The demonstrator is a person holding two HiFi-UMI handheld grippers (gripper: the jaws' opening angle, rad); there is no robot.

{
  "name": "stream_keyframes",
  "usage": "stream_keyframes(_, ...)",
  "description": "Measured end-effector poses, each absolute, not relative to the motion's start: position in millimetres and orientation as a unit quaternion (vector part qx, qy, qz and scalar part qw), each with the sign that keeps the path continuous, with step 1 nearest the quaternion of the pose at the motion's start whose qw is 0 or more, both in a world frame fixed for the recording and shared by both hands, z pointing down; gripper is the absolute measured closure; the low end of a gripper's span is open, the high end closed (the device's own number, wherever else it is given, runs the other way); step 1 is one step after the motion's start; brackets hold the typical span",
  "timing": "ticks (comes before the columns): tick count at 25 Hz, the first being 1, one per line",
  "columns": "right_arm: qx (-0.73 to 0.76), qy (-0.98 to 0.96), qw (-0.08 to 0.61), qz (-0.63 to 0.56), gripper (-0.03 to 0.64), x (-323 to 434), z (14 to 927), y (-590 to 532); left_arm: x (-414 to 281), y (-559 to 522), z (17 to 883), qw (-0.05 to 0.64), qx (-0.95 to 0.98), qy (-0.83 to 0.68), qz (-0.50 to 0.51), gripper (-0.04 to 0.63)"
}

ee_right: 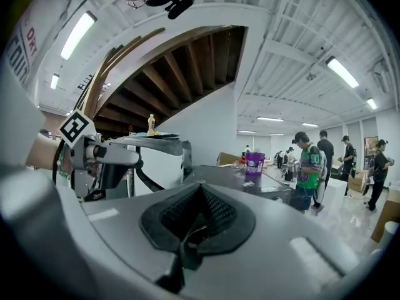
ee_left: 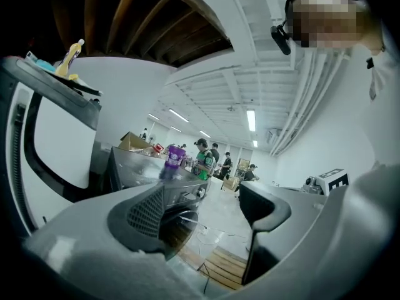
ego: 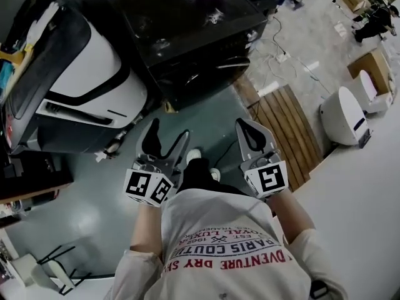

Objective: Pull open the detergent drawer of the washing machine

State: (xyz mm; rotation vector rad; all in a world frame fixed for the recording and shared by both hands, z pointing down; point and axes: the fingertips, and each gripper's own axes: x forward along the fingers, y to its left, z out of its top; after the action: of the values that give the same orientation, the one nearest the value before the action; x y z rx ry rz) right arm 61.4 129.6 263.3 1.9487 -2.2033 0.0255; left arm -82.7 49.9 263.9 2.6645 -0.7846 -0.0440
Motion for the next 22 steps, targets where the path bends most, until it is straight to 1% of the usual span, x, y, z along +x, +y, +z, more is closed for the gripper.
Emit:
stream_keyframes(4, 0.642, -0.759, 0.107, 0.022, 0.615, 72, 286, 90, -67, 20, 298, 0.227, 0.93, -0.288, -0.014, 0.221)
stream_keyframes(8, 0.631, -0.768, 0.103, 0.034, 0.615, 83, 305, 39, -52, -20, 334, 0.277, 0.915, -0.29, -0.037, 0.221)
stream_keyframes(13, 0.611, -0.783, 0.103, 0.061, 0.615, 96, 332, -29, -28, -77, 357, 0.288, 0.908, -0.299, -0.049, 0.221)
stream_keyframes(17, 0.591, -0.795, 0.122, 0.062, 0.615, 105, 364, -75, -9, -114, 386, 0.323, 0.897, -0.293, -0.068, 0.221)
stream_keyframes(20, 0.58, -0.801, 0.128, 0.068, 0.615, 107, 385, -107, 3, -133, 409, 0.319, 0.901, -0.289, -0.059, 0.222)
stream_keyframes(22, 0.575, -0.804, 0.133, 0.071, 0.615, 109, 398, -121, 10, -140, 424, 0.324, 0.899, -0.29, -0.057, 0.235)
